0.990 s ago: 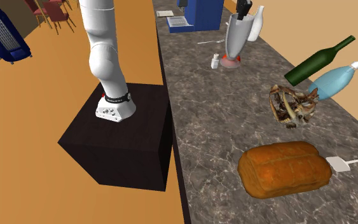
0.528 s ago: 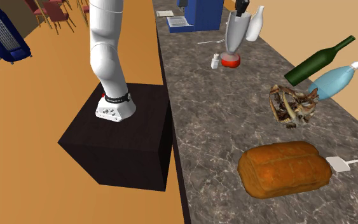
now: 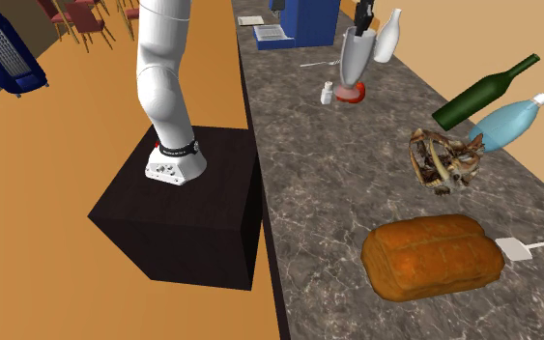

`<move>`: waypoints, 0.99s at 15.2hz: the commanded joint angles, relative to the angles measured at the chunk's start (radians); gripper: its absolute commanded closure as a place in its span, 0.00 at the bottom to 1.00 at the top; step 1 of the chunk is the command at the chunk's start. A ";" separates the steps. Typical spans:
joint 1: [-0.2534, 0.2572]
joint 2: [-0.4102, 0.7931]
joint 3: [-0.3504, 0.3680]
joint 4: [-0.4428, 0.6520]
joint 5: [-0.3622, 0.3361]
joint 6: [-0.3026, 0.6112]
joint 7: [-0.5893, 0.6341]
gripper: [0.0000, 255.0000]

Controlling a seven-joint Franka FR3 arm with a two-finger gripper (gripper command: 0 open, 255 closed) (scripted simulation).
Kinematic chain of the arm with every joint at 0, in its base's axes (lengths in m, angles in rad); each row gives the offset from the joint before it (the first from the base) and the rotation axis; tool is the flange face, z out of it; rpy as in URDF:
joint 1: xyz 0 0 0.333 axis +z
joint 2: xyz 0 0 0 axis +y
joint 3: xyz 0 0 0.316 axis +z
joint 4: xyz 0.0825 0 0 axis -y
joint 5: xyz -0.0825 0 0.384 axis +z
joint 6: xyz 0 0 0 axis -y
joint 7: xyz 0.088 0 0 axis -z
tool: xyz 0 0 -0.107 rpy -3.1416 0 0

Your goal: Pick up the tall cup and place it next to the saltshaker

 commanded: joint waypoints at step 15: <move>0.000 -0.009 0.000 -0.227 0.001 0.220 -0.004 1.00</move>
